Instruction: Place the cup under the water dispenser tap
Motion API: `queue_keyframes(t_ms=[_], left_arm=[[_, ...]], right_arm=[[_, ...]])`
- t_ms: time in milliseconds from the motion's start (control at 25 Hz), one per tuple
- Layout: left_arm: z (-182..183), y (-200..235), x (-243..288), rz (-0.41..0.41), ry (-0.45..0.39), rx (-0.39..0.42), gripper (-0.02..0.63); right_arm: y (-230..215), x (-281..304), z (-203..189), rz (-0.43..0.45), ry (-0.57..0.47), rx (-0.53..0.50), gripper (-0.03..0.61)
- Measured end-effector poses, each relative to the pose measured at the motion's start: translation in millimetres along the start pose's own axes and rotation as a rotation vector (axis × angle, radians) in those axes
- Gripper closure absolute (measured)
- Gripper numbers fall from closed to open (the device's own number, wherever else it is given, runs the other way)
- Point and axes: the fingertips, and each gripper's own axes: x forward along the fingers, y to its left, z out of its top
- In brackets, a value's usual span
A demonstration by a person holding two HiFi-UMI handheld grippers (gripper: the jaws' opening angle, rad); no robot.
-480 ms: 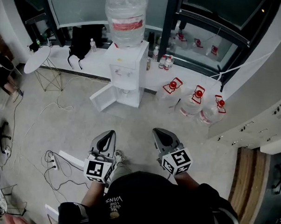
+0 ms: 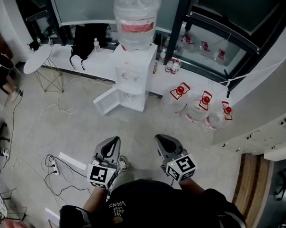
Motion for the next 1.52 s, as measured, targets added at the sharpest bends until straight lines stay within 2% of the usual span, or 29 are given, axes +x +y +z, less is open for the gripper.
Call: queue_keyframes(t_ms=[200, 600, 840, 1160, 1520], left_arm=[[-7, 43, 16, -0.014, -0.005, -0.01, 0.595], [-3, 139, 47, -0.117, -0.004, -0.009, 0.594], [-13, 169, 74, -0.164, 0.031, -0.029, 0.594], [-13, 182, 136, -0.179, 0.043, -0.049, 0.594], [-6, 198, 215, -0.147, 0.054, -0.025, 0.594]], right_arm=[[-9, 42, -1, -0.06, 0.003, 0.026, 0.532], [-15, 126, 1, -0.197, 0.001, 0.091, 0.534], [-27, 151, -2, -0.272, -0.005, 0.136, 0.532], [-76, 182, 8, -0.3, -0.01, 0.177, 0.532], [-142, 225, 19, -0.258, 0.017, 0.146, 0.532]])
